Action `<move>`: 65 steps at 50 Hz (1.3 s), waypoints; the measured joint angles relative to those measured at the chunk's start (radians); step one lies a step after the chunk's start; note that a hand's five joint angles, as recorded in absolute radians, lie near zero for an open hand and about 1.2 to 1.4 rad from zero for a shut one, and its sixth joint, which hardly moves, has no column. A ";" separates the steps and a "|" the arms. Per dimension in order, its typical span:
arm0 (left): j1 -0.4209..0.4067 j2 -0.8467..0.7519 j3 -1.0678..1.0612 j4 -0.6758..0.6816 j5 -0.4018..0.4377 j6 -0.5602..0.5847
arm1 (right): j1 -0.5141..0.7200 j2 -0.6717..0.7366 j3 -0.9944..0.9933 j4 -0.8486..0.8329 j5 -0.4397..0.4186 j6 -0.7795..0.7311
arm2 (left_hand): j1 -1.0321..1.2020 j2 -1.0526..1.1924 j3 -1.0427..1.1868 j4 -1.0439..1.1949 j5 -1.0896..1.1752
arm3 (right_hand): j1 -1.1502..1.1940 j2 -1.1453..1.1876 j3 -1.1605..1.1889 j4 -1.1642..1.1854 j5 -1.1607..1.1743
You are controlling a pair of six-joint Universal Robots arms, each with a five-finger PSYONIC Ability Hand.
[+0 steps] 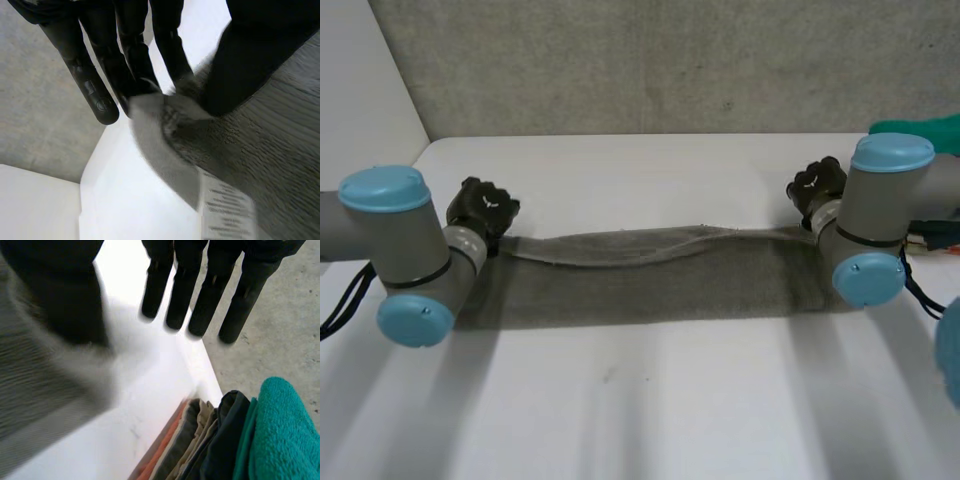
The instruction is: Fold the laundry.
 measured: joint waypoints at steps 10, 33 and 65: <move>-0.054 -0.027 0.144 0.011 0.018 -0.089 | 0.026 0.031 -0.164 0.011 0.088 0.065 | -0.833 -0.886 -0.879 -0.893 -0.844 | -0.386 -0.408 -0.429 -0.432 -0.403; 0.004 0.431 -0.411 0.144 0.096 -0.266 | -0.178 -0.552 0.666 0.157 -0.298 0.353 | -0.833 -0.889 -0.879 -0.893 -0.845 | -0.156 -0.170 -0.182 -0.182 -0.161; -0.004 0.456 -0.487 0.201 0.140 -0.274 | -0.431 -0.486 0.798 -0.213 -0.235 0.254 | -0.833 -0.889 -0.879 -0.893 -0.845 | 0.516 0.557 0.550 0.560 0.537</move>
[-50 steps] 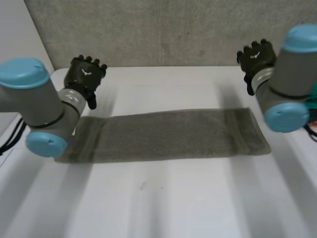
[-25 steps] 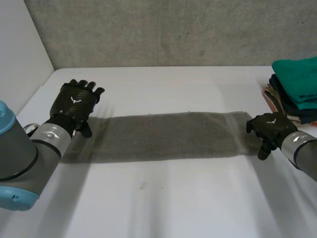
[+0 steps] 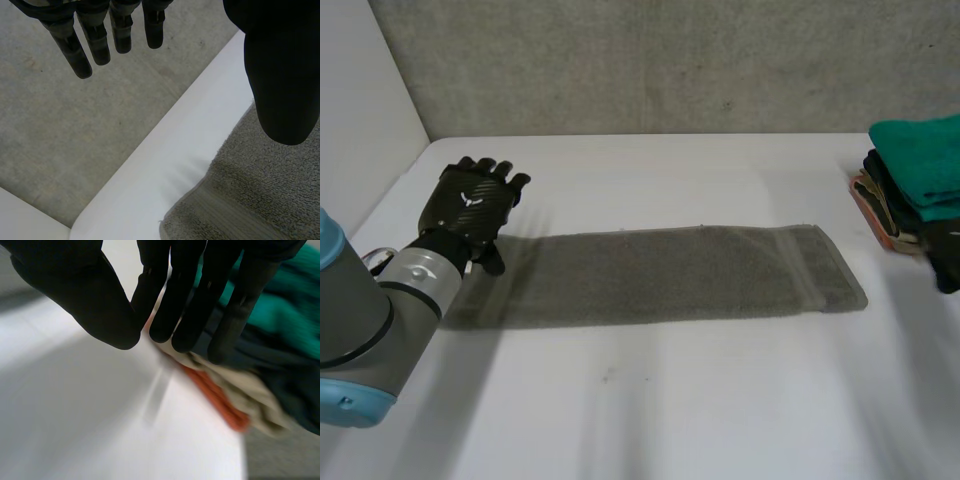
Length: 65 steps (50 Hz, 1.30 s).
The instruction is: Fold the laundry.
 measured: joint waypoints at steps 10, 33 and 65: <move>0.002 0.024 -0.011 0.000 0.001 -0.007 | -0.025 -0.042 0.037 0.066 -0.211 -0.008 | 0.000 0.000 0.000 0.000 0.000 | -0.820 -0.870 -0.869 -0.884 -0.868; -0.006 0.023 -0.015 0.000 0.003 -0.073 | 0.061 0.127 -0.063 0.103 -0.309 0.163 | 0.000 0.000 0.000 0.000 0.000 | -0.387 -0.435 -0.452 -0.467 -0.429; 0.006 0.114 -0.017 -0.004 -0.001 -0.078 | 0.300 -0.010 -0.116 -0.099 0.041 -0.210 | 0.000 0.000 0.000 0.000 0.000 | -0.025 -0.010 0.002 0.002 -0.001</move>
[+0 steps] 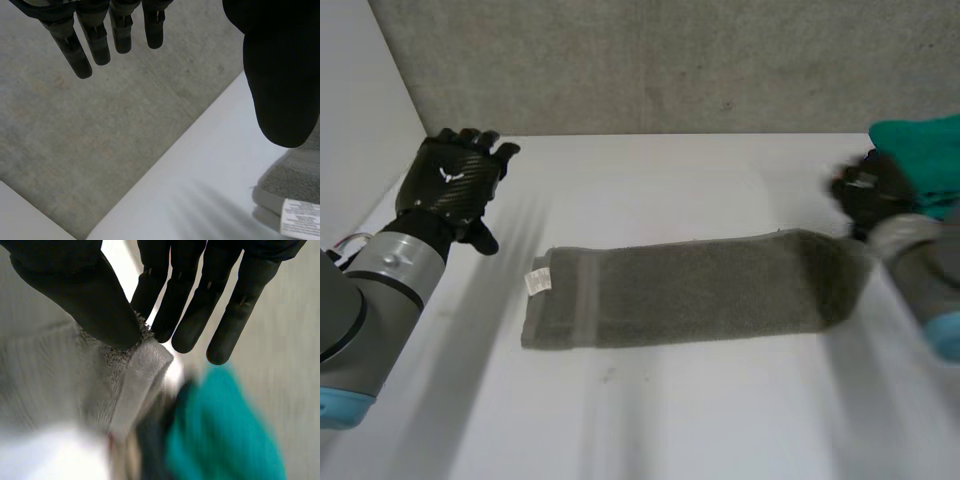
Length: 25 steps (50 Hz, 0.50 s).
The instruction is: Fold the laundry.
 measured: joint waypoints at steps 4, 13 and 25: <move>0.003 0.030 -0.001 -0.004 -0.002 -0.012 | 0.234 0.006 -0.024 -0.136 -0.099 0.002 | 0.000 0.000 0.000 0.000 0.000 | 0.000 0.000 0.000 0.000 0.000; 0.006 0.055 -0.030 -0.005 0.000 -0.046 | 0.583 0.199 -0.111 -0.230 -0.318 -0.036 | 0.000 0.000 0.000 0.000 0.000 | 0.000 0.000 0.000 0.000 0.004; -0.014 0.035 -0.038 0.003 0.002 -0.049 | 0.682 0.305 -0.215 -0.006 -0.181 0.061 | 0.000 0.000 0.000 0.000 0.000 | -0.877 -0.954 -0.979 -0.993 -0.940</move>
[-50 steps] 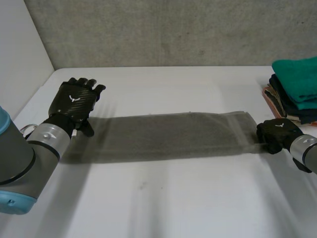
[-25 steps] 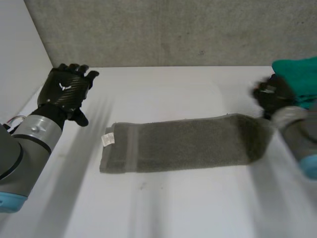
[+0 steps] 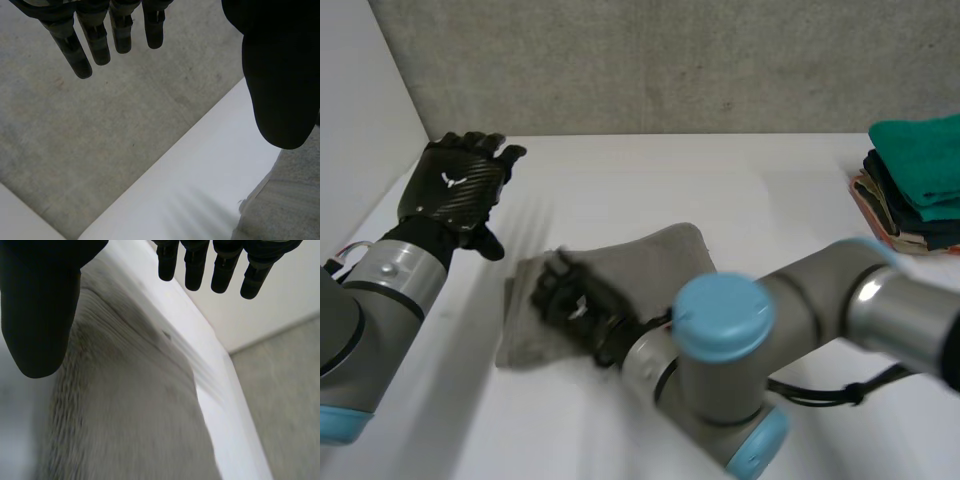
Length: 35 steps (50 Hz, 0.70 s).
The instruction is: Fold the laundry.
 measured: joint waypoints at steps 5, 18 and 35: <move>-0.052 -0.015 0.031 0.002 -0.002 -0.001 | -0.123 -0.137 0.071 0.064 0.058 0.261 | 0.000 0.000 0.000 0.000 0.000 | 0.001 0.000 0.000 -0.002 0.000; -0.119 -0.069 0.061 0.002 -0.007 -0.002 | -0.390 -0.171 0.255 0.165 0.080 0.424 | 0.000 0.000 0.000 0.000 0.000 | 0.662 0.689 0.683 0.671 0.663; -0.119 -0.034 0.044 -0.001 -0.013 0.001 | -0.272 -0.313 0.259 -0.115 0.165 0.226 | 0.000 0.000 0.000 0.000 0.000 | 0.881 0.953 0.977 0.992 0.972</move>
